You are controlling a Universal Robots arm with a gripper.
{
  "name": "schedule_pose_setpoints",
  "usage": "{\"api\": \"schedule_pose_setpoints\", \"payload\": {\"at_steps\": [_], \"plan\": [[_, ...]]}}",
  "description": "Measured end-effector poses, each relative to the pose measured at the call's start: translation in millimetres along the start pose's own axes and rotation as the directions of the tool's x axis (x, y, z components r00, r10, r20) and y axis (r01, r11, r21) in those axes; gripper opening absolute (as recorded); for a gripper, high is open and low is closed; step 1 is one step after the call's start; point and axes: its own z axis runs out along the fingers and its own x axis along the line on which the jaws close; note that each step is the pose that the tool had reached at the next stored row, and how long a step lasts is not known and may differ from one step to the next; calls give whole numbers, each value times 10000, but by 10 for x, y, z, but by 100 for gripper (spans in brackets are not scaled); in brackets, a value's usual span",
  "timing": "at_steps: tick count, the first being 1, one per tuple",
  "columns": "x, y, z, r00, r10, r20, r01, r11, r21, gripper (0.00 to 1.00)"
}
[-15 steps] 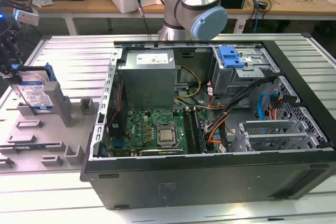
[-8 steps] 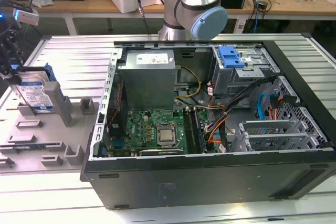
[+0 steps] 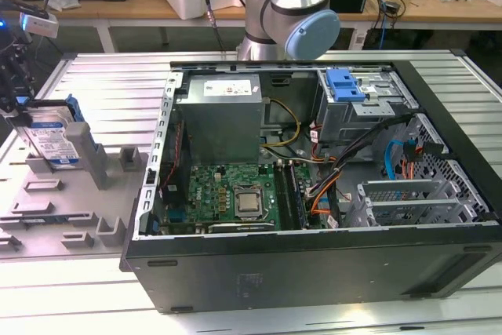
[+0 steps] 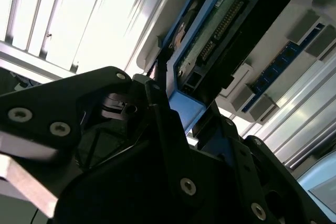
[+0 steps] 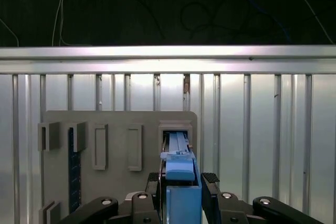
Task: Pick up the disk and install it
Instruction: 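Pick up the disk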
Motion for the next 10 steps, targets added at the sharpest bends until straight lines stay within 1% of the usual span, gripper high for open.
{"api": "schedule_pose_setpoints", "payload": {"at_steps": [7, 8, 10], "plan": [[0, 0, 0, 10000, 0, 19, 0, 10000, 0, 45], [0, 0, 0, 10000, 0, 19, 0, 10000, 0, 46], [0, 0, 0, 10000, 0, 19, 0, 10000, -1, 58]]}}
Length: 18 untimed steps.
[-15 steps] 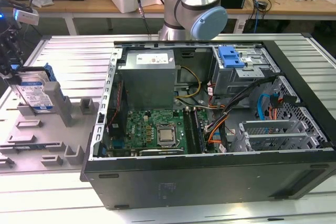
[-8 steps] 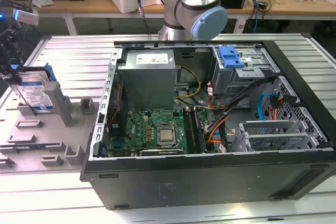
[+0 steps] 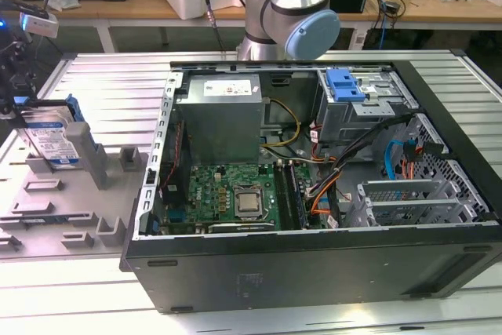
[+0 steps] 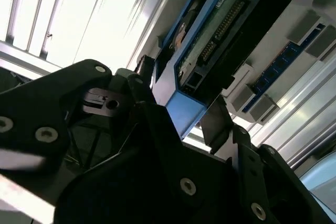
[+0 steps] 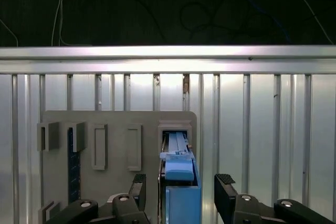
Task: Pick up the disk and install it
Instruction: 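Pick up the disk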
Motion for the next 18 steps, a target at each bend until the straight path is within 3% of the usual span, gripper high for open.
{"api": "schedule_pose_setpoints", "payload": {"at_steps": [1, 6, 7, 9, 10, 12, 18], "plan": [[0, 0, 0, 10000, 0, 0, 0, 10000, 0, 64], [0, 1, 0, 10000, 0, 0, 0, 10000, 0, 64], [0, 1, 0, 10000, 0, 0, 0, 10000, 1, 63], [0, 1, 0, 10000, 0, 0, 0, 10000, 1, 49], [0, 1, 0, 10000, 0, 0, 0, 10000, 0, 49], [0, 1, 0, 10000, -1, 0, 1, 10000, 0, 37], [0, 2, 0, 10000, 0, -1, 0, 10000, 0, 37]]}}
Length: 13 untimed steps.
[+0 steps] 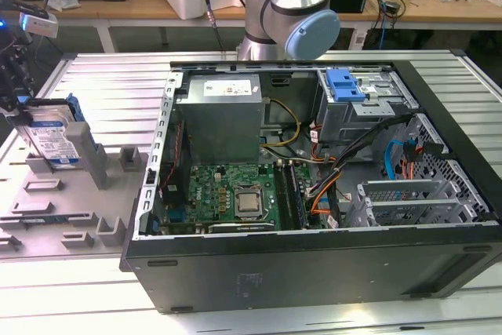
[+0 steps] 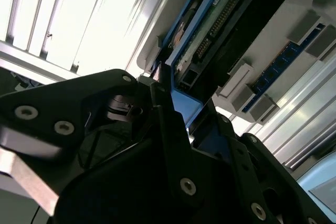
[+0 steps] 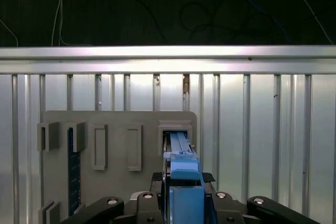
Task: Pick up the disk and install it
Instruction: 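Pick up the disk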
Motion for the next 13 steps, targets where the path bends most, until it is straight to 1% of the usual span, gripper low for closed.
{"api": "schedule_pose_setpoints", "payload": {"at_steps": [9, 12, 13], "plan": [[0, 1, -2, 10000, 0, 1, 0, 10000, 1, 37], [1, 1, -25, 10000, 0, 1, 0, 10000, -1, 37], [3, 1, -46, 10000, 0, 0, 0, 10000, 0, 37]]}}
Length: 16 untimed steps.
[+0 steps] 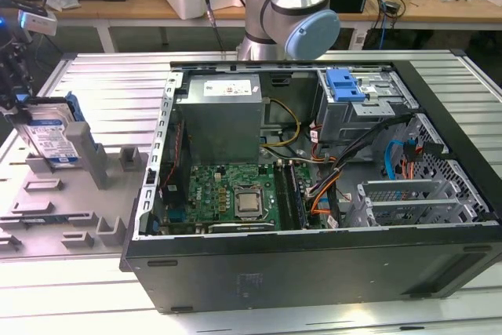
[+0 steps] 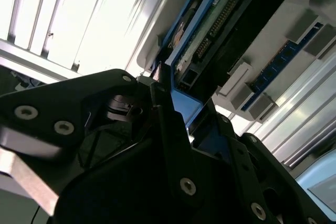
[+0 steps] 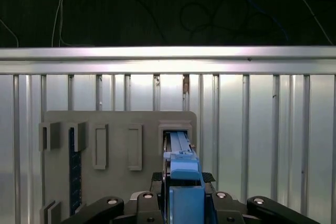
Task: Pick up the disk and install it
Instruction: 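Pick up the disk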
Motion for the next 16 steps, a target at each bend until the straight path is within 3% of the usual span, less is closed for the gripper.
{"api": "schedule_pose_setpoints", "payload": {"at_steps": [8, 16], "plan": [[7, -1, -117, 10000, 0, -4, 0, 10000, 0, 37], [17, -2, -286, 10000, 0, -5, 0, 10000, -1, 37]]}}
